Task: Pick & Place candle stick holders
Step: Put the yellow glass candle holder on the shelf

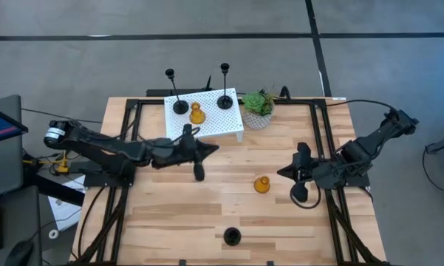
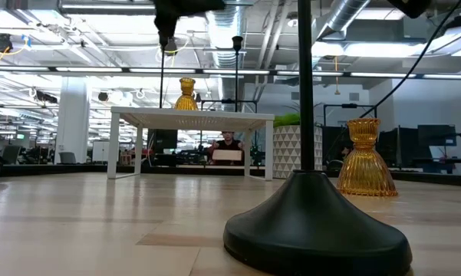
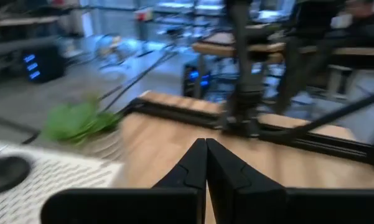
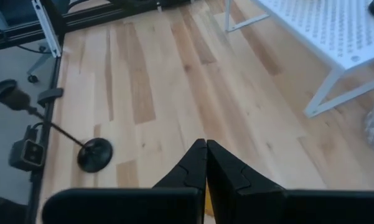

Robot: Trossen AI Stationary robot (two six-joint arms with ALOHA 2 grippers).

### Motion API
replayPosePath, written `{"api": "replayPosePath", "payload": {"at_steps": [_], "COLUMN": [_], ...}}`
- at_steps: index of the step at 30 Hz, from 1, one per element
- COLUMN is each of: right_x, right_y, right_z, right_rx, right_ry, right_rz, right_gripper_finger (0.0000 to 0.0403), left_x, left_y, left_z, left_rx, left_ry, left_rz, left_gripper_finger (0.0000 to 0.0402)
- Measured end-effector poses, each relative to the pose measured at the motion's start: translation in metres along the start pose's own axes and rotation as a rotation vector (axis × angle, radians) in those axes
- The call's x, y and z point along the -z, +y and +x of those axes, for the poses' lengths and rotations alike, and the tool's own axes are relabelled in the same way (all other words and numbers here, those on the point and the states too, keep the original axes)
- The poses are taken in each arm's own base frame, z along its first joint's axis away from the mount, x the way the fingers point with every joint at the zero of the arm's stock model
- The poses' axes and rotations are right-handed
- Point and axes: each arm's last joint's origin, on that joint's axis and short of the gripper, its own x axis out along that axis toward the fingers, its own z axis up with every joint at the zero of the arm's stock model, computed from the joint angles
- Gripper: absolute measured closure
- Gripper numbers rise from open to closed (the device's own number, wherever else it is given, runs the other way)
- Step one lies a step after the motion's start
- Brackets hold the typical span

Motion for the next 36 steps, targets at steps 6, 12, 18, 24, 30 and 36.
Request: {"api": "replayPosePath", "payload": {"at_steps": [6,12,18,24,30,36], "right_x": [0.014,0.035,0.06,0.077,0.074,0.066], "right_y": [0.011,0.018,0.016,0.012,0.014,0.022], "right_z": [-0.008,-0.011,0.001,0.016,0.024,0.043], "right_rx": [-0.032,-0.003,0.022,0.038,-0.003,-0.055], "right_ry": [0.004,-0.048,-0.017,-0.008,0.032,0.033], "right_rz": [0.03,0.069,0.168,0.189,0.019,-0.193], "right_gripper_finger": [0.0403,0.0403,0.0403,0.0403,0.0403,0.0403], "left_x": [-0.011,-0.012,-0.011,-0.013,-0.015,-0.015], "left_y": [-0.021,-0.031,-0.032,-0.034,-0.035,-0.035], "left_z": [-0.024,-0.032,-0.031,-0.034,-0.035,-0.035], "left_rx": [0.133,0.187,0.189,0.245,0.315,0.316], "left_ry": [-0.039,-0.042,-0.043,-0.051,-0.06,-0.058], "left_rz": [0.049,0.068,0.063,0.034,0.028,0.03], "left_gripper_finger": [0.0395,0.0395,0.0394,0.0394,0.0394,0.0394]}}
